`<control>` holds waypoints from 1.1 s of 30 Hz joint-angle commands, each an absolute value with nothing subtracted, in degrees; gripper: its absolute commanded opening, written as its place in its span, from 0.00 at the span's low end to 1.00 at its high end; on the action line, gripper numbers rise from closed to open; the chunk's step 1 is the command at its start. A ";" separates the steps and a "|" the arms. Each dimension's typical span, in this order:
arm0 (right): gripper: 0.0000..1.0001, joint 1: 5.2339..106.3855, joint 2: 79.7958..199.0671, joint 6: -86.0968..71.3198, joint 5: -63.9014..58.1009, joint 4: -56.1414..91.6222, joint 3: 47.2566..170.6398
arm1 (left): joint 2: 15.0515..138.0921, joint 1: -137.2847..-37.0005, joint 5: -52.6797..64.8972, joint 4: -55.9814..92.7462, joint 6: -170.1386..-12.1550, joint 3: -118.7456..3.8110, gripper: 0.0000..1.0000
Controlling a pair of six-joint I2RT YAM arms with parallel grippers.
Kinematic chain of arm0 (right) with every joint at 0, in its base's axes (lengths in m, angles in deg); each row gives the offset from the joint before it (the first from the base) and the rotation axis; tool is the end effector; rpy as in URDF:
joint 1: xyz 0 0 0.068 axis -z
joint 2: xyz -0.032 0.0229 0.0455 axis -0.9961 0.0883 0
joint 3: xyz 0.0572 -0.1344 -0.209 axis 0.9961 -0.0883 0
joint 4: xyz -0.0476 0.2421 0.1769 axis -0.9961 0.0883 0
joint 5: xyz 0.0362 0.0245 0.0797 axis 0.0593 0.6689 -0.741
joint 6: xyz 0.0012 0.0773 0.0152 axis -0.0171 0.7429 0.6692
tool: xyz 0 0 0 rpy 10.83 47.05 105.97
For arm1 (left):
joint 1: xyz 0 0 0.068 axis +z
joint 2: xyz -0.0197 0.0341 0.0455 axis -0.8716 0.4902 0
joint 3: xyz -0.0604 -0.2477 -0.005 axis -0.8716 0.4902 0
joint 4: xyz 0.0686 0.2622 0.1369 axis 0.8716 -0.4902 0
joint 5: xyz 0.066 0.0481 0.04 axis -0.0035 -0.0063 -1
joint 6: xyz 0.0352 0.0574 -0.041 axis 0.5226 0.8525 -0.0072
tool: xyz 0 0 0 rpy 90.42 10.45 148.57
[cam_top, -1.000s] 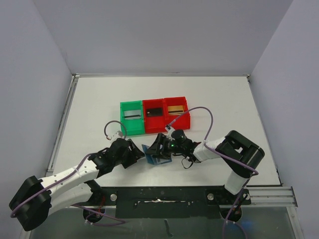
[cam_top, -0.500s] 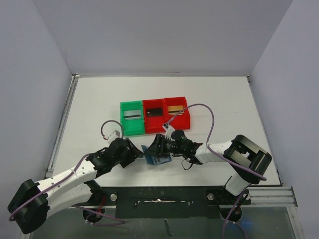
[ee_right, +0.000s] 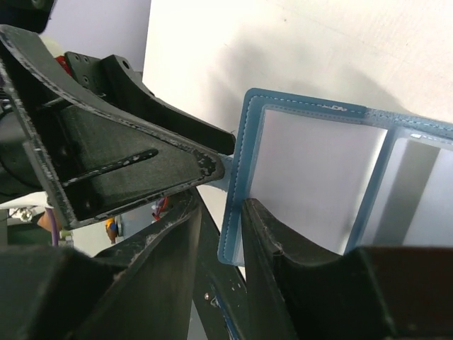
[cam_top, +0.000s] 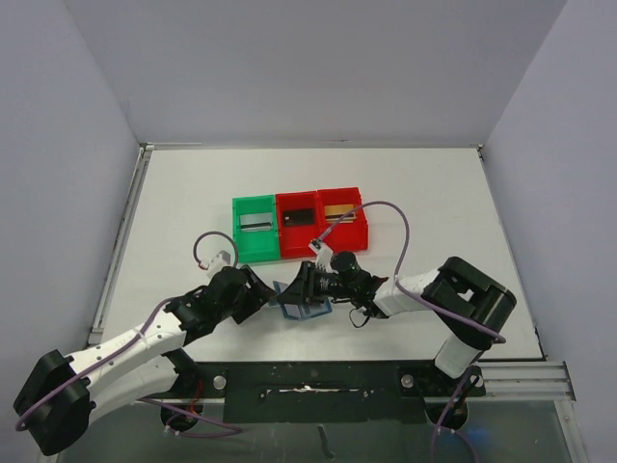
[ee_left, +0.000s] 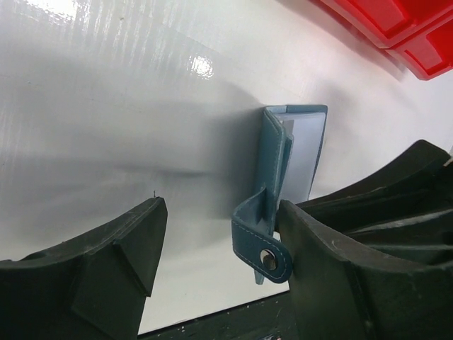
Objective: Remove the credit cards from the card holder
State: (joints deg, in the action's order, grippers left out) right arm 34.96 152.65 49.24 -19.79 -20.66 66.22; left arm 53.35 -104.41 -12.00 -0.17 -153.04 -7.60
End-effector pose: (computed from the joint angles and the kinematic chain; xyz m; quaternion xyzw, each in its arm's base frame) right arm 0.2061 0.2890 0.0787 -0.0196 0.8256 0.5449 0.1452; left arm 0.1868 -0.1630 0.1135 -0.2680 0.8858 -0.2749 0.2609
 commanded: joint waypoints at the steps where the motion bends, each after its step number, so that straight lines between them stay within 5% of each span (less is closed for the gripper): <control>1: 0.30 34.75 155.17 50.19 -22.62 -28.18 65.83 | 53.31 -104.06 -11.99 3.98 -152.92 -9.30 0.64; 16: 0.18 36.17 158.37 53.25 -22.07 -32.02 63.36 | 59.46 -103.80 -10.24 8.91 -152.19 -8.33 0.63; 26: 0.19 37.33 156.03 53.23 -21.96 -31.69 61.79 | 63.27 -103.36 -9.20 10.13 -149.87 -9.91 0.24; 33: 0.40 41.37 140.86 46.70 -11.22 -6.31 61.82 | 65.61 -103.45 -6.54 12.13 -142.71 -10.74 0.05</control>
